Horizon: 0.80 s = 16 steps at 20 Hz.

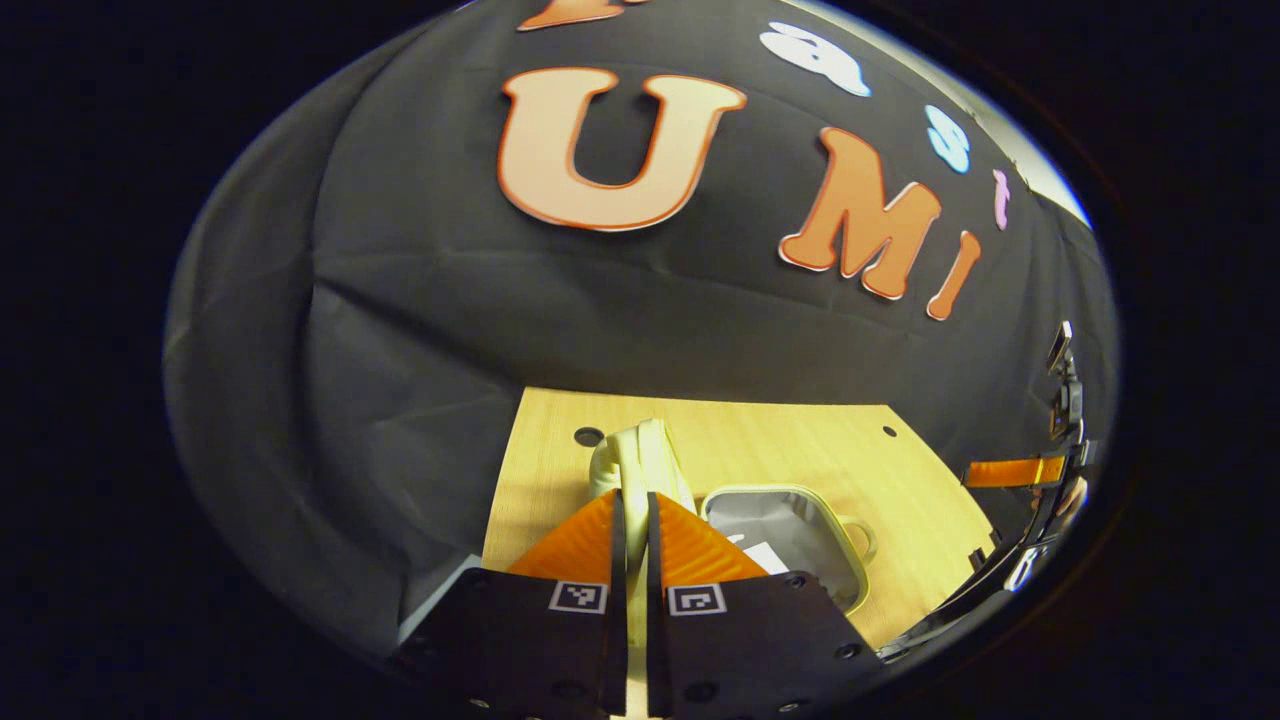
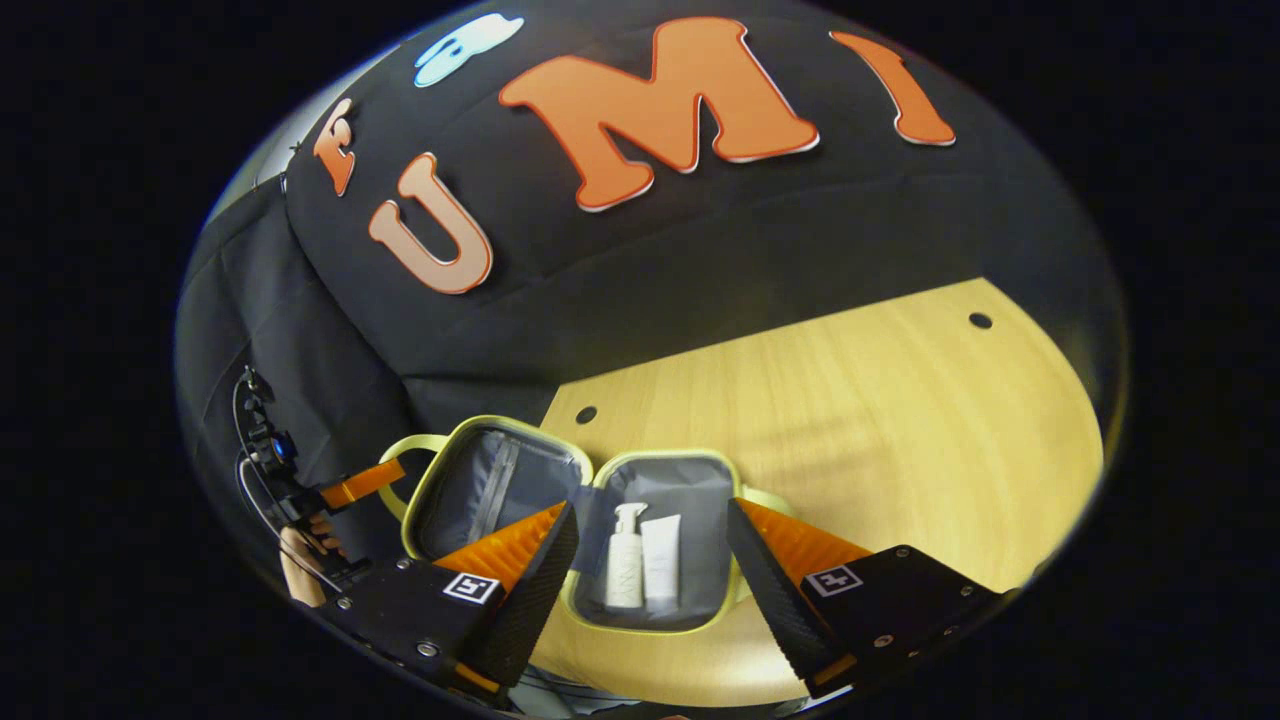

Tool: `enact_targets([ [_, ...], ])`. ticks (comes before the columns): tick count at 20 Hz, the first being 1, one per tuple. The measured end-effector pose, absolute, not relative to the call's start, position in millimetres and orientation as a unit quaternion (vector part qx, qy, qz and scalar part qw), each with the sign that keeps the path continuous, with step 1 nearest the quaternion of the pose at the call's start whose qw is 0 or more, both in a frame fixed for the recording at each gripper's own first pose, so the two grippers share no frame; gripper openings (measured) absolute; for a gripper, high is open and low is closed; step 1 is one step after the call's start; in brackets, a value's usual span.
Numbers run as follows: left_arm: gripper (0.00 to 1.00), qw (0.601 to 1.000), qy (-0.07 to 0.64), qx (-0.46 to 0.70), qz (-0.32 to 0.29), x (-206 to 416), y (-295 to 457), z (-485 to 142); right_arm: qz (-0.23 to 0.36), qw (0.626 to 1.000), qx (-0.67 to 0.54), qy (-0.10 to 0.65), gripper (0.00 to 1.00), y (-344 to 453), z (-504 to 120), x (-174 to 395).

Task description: First open the suitcase, pack the skin care products into it, and then close the suitcase.

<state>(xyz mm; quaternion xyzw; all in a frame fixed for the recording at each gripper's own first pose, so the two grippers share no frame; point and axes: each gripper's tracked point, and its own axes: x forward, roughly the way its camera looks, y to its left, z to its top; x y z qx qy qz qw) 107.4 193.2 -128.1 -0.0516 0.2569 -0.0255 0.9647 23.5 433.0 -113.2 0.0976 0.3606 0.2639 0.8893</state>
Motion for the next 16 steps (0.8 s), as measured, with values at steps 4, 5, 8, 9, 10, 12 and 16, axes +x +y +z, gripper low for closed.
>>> enact_targets([
  [4,0.08,0.966,0.256,-0.019,-0.039,126,125,-103,0.244,0.917,0.072,0.308,0.95,376,-81,46],
  [5,0.08,0.966,0.256,-0.010,-0.041,130,107,-99,0.240,0.921,0.071,0.298,0.96,362,-74,51],
  [8,0.08,0.964,0.260,0.030,-0.038,141,55,-98,0.220,0.939,0.054,0.258,0.95,314,-52,72],
  [9,0.05,0.964,0.261,0.044,-0.036,148,39,-101,0.214,0.944,0.041,0.247,1.00,296,-47,76],
  [10,0.08,0.963,0.262,0.056,-0.033,152,23,-102,0.210,0.948,0.028,0.239,0.95,281,-42,81],
  [12,0.08,0.960,0.268,0.073,-0.034,160,-9,-110,0.206,0.951,0.014,0.230,0.95,256,-37,88],
  [16,0.08,0.952,0.289,0.091,-0.044,175,-74,-134,0.198,0.955,0.001,0.220,0.95,212,-39,91],
])
